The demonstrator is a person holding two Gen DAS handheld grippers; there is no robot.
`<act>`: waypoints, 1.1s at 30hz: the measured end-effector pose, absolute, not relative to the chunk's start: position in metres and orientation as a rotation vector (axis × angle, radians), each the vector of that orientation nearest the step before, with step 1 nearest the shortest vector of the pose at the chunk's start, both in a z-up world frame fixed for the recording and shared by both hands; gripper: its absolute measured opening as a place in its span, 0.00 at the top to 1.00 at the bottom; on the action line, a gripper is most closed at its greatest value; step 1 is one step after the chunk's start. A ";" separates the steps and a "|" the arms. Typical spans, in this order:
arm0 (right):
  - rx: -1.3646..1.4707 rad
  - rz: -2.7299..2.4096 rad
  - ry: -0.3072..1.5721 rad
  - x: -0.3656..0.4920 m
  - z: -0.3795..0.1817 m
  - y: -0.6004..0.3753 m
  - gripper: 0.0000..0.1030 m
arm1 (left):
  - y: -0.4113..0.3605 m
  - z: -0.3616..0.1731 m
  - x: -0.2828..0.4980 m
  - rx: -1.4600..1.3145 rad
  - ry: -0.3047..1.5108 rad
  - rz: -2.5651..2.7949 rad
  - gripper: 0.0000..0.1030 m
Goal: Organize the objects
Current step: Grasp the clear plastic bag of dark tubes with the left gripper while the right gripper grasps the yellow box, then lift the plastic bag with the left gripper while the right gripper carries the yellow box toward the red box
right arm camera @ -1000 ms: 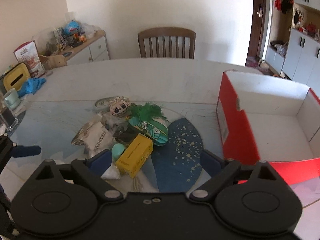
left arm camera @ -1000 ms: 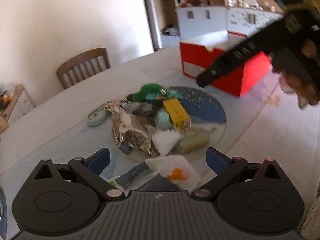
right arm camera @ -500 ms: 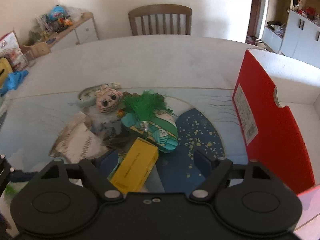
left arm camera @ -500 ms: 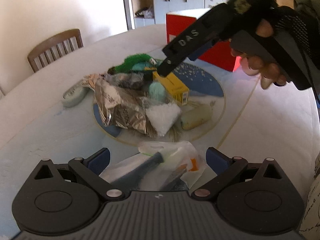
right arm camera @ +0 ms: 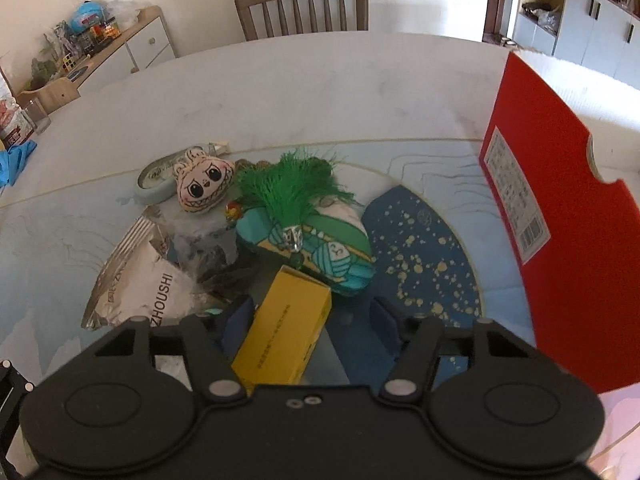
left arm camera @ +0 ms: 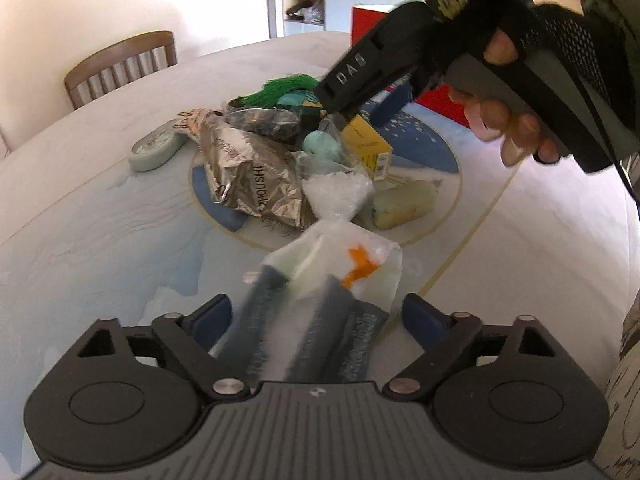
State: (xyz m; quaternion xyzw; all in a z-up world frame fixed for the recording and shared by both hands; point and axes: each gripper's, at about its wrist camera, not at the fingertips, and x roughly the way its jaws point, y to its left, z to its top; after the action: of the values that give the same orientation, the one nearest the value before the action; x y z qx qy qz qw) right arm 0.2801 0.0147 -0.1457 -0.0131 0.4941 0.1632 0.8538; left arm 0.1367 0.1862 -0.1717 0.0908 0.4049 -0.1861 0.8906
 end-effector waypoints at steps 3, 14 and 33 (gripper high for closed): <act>-0.021 0.339 1.053 0.279 -0.148 0.013 0.45 | 0.189 -0.170 0.136 0.169 0.838 -0.367 0.22; -0.070 0.360 1.059 0.261 -0.146 0.010 0.72 | 0.189 -0.163 0.132 0.133 0.851 -0.277 0.49; -0.065 0.471 1.027 0.217 -0.103 -0.034 0.73 | 0.167 -0.139 0.130 0.057 0.894 -0.130 0.64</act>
State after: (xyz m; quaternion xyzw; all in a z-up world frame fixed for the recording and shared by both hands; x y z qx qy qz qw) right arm 0.2168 -0.0345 -0.1030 -0.0309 0.4867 0.2231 0.8440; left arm 0.1301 0.1673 -0.1394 0.0273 0.4320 -0.0628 0.8992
